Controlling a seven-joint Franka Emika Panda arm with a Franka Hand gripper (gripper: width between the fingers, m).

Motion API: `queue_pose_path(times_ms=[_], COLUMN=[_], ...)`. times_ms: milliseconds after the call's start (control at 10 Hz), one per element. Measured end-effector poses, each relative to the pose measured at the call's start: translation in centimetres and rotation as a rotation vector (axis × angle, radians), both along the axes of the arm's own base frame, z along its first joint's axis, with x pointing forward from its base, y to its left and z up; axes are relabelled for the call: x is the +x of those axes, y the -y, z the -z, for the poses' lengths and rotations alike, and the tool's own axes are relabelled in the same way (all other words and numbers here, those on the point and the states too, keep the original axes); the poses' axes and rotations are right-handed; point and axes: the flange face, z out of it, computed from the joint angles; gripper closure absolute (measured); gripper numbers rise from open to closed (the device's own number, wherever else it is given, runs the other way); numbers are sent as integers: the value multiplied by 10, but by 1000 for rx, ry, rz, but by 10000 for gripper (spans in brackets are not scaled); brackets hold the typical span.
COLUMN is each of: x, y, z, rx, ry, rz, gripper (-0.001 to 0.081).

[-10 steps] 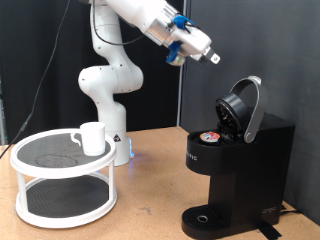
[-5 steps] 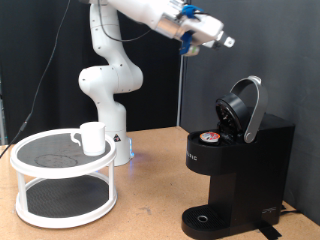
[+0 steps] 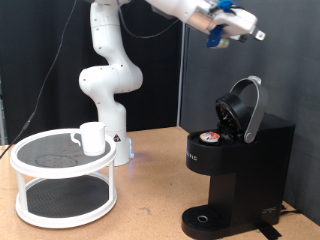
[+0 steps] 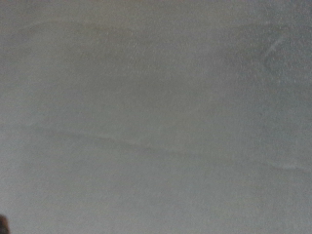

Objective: Make a cup of coffee with the keurig machine

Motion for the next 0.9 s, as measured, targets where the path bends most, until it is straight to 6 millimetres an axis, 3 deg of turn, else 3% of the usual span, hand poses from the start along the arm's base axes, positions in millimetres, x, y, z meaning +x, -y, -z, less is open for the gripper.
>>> queue_pose_path(times_ms=[900], x=[12], y=[-136], z=[13], rx=[-258], ry=[-98], rz=[-160], gripper=[72])
